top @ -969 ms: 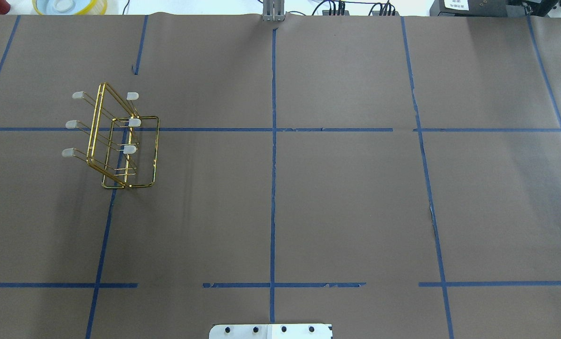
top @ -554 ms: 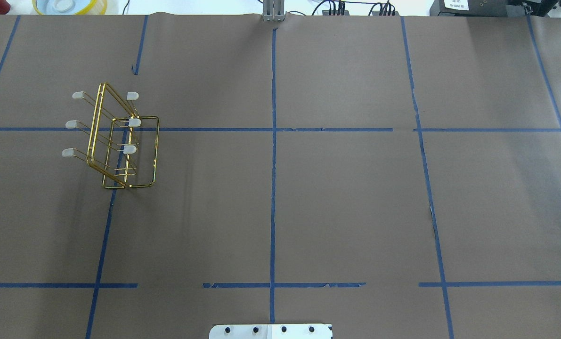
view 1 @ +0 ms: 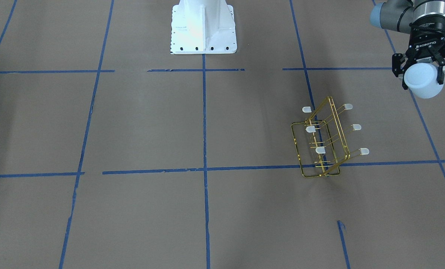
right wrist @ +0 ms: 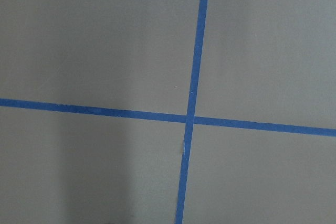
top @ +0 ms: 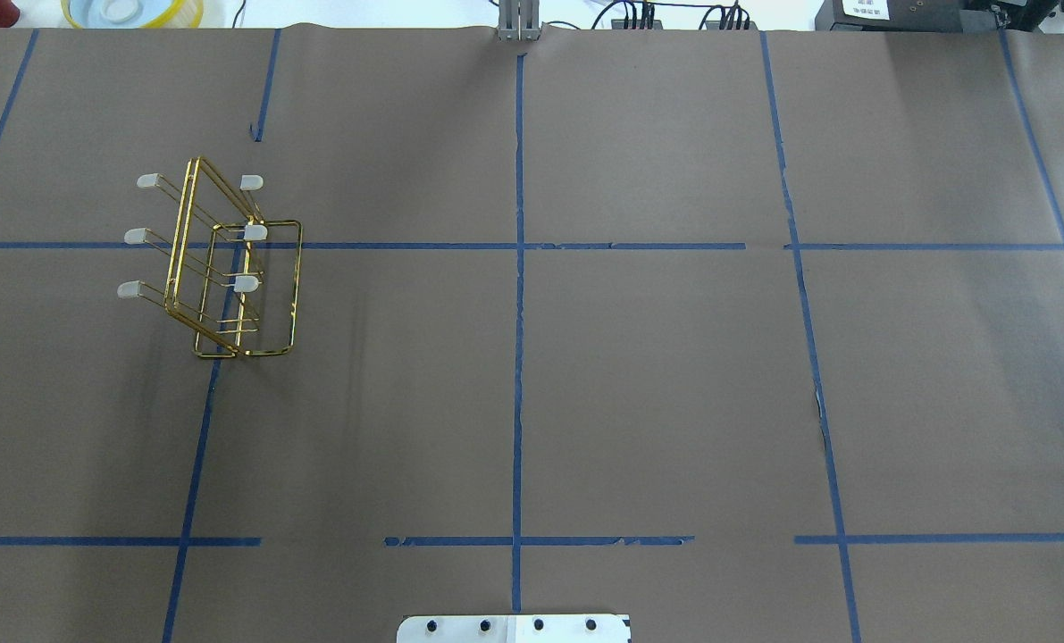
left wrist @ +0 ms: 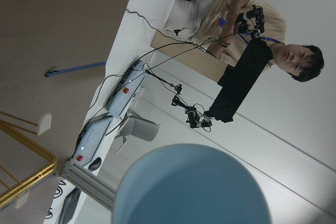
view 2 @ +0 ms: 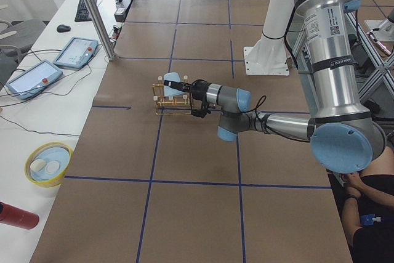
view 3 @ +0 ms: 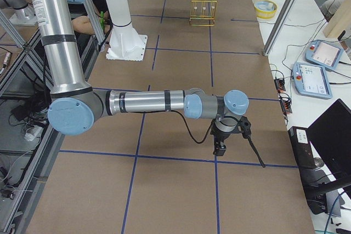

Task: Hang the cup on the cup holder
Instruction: 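Raise and tilt the held cup with the left gripper, then move the cup toward the gold rack and onto a white hook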

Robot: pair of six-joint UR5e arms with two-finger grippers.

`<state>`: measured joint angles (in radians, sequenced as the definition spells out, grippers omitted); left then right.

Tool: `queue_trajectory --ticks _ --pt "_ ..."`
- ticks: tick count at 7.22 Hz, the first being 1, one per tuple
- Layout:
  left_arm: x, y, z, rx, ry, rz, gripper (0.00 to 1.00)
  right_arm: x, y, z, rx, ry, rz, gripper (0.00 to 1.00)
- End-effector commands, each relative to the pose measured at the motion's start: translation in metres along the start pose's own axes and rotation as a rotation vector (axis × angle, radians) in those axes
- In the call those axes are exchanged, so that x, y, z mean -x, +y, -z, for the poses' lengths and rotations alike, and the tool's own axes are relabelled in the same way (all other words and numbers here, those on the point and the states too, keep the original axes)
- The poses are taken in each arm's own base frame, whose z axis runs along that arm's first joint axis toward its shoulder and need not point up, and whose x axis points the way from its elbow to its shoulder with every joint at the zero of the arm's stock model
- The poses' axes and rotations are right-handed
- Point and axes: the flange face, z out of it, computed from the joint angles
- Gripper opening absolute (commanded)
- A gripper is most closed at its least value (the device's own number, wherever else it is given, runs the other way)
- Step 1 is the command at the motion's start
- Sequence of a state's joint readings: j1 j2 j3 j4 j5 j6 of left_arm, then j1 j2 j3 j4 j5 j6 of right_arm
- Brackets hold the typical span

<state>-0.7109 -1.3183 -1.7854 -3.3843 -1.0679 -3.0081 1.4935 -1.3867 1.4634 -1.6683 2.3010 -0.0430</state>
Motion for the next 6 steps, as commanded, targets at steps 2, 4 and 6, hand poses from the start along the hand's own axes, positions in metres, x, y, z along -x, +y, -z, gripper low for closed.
queue_trajectory --ticks 2,4,6 --pt "0.039 0.001 -0.009 0.004 0.098 0.388 0.00 0.000 0.000 0.000 -0.001 0.000 0.000 1.00" --pt "0.070 -0.012 -0.019 0.003 0.176 0.568 0.00 0.000 0.000 0.000 -0.001 0.000 0.000 1.00" --pt "0.094 -0.020 -0.011 0.022 0.231 0.678 0.00 0.000 0.000 0.000 -0.001 0.000 0.000 1.00"
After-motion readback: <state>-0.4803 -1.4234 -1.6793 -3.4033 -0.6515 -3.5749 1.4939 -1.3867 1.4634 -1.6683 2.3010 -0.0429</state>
